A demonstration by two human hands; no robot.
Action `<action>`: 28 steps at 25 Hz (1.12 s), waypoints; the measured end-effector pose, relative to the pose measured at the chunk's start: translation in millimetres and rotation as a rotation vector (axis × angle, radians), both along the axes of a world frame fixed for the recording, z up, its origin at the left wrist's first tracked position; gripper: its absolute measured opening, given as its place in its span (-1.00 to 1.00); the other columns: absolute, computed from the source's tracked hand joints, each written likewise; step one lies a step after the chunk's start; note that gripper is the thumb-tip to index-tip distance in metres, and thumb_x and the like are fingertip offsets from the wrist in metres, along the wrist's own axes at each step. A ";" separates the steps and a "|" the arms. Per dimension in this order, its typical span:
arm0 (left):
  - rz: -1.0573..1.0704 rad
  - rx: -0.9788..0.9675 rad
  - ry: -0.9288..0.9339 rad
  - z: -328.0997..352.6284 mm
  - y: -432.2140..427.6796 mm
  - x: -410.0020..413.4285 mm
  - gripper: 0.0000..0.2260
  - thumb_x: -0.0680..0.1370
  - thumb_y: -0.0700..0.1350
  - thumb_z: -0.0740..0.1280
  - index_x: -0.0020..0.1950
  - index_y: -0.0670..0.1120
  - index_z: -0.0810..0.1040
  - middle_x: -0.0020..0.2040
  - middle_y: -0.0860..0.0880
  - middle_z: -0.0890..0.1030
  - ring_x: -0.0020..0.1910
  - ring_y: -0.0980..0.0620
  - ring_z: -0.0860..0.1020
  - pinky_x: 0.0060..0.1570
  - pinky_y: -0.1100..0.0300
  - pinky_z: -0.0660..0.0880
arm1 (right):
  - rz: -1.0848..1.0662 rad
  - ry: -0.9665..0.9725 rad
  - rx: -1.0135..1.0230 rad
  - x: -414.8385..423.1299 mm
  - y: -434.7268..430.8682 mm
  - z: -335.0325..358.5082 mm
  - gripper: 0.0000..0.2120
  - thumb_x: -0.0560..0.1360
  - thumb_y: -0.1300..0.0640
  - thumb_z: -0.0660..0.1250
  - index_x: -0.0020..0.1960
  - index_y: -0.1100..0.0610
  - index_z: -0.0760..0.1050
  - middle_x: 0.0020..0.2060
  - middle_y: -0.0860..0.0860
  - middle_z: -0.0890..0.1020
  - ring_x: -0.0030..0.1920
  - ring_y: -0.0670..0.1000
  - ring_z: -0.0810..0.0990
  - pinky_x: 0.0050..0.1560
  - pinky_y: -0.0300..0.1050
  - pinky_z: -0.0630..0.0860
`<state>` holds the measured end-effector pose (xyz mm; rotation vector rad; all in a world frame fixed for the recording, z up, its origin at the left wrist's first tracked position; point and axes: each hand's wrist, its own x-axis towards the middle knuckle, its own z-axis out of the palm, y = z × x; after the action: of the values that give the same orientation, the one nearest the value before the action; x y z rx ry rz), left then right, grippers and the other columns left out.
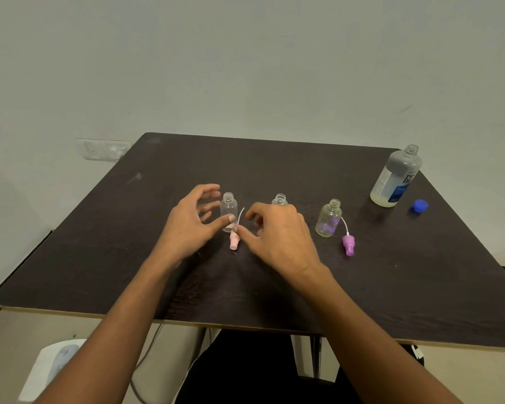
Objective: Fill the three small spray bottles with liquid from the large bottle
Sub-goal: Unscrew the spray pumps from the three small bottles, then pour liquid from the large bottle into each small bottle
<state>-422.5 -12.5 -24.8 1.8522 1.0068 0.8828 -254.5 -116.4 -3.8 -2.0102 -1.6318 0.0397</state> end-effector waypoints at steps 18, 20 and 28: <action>-0.146 0.345 -0.132 98.3 -95.5 72.8 -0.41 0.48 0.05 0.55 0.48 0.17 0.45 0.40 0.23 0.53 0.42 0.28 0.48 0.45 0.14 0.43 | -0.183 0.140 0.423 106.0 -131.8 85.9 -0.60 0.48 -0.31 0.44 0.21 -0.13 0.66 0.02 -0.27 0.65 0.04 -0.21 0.66 0.07 -0.21 0.68; -0.195 0.353 -0.155 100.0 -106.4 88.7 -0.42 0.48 0.02 0.55 0.47 0.13 0.46 0.40 0.20 0.54 0.42 0.24 0.49 0.44 0.09 0.45 | -0.216 0.156 0.464 120.2 -147.8 85.3 -0.60 0.47 -0.29 0.47 0.21 -0.12 0.67 0.03 -0.27 0.65 0.05 -0.19 0.66 0.08 -0.19 0.68; -0.283 0.321 -0.146 87.5 -119.9 122.3 -0.42 0.49 0.10 0.53 0.48 0.13 0.46 0.41 0.19 0.54 0.42 0.20 0.51 0.42 0.00 0.50 | -0.290 0.175 0.477 153.4 -171.0 74.3 -0.50 0.43 -0.34 0.44 0.26 -0.11 0.65 0.14 -0.12 0.70 0.09 -0.13 0.68 0.11 -0.24 0.65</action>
<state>-300.2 -132.4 62.7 2.0962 0.5173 1.0316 -101.1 -287.4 70.5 -1.7881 -1.1022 -0.2497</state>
